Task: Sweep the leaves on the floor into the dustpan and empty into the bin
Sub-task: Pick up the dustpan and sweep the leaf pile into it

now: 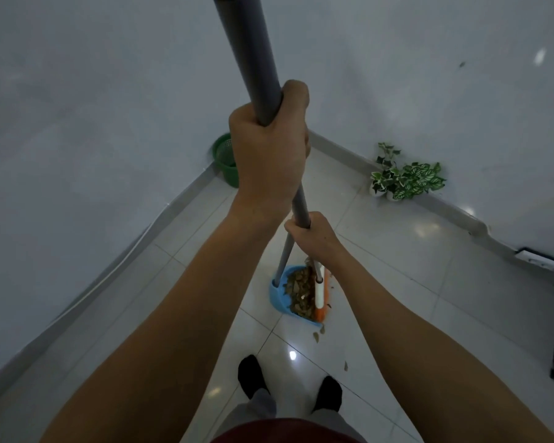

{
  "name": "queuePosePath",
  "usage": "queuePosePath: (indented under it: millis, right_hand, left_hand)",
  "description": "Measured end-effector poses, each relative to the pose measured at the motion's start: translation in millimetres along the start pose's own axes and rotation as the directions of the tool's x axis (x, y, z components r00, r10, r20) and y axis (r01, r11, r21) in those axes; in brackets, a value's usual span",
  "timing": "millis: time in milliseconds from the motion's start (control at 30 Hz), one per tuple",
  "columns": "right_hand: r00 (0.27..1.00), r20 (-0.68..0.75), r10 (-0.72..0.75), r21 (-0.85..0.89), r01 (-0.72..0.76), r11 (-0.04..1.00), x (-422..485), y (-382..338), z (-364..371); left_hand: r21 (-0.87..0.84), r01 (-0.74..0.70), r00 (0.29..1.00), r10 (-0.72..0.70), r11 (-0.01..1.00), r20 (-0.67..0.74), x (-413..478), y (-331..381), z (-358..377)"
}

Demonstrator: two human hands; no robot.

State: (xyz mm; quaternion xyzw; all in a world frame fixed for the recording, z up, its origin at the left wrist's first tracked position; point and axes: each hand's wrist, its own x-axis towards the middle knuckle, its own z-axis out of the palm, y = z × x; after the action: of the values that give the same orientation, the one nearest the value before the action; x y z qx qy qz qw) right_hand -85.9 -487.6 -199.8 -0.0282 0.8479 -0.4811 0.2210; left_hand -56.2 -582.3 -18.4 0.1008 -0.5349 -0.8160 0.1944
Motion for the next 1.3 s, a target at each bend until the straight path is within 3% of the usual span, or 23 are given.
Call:
queuePosePath:
  millis: [333, 600, 733, 967, 1300]
  right_hand:
    - [0.998, -0.033, -0.044, -0.057, 0.042, 0.997, -18, 21, -47]
    - [0.996, -0.041, 0.082, -0.221, -0.090, 0.971, -19, 88, -96]
    - [0.988, 0.004, 0.153, -0.260, -0.147, 0.954, -18, 117, -109]
    - [0.994, 0.051, 0.092, -0.159, -0.083, 0.984, -4, 111, -99]
    - [0.998, -0.042, 0.052, -0.024, -0.053, 0.998, 13, 81, -75]
  left_hand:
    - [-0.055, 0.025, 0.998, -0.022, 0.998, 0.065, -12, -7, 28]
    - [-0.032, 0.161, 0.983, -0.157, 0.986, 0.092, -33, -87, 49]
    - [0.085, 0.211, 0.953, -0.224, 0.974, 0.203, -43, -108, 52]
    - [0.015, 0.150, 0.954, -0.149, 0.989, 0.259, -27, -94, 52]
    - [0.013, 0.134, 0.977, -0.134, 0.991, 0.167, 12, -45, 54]
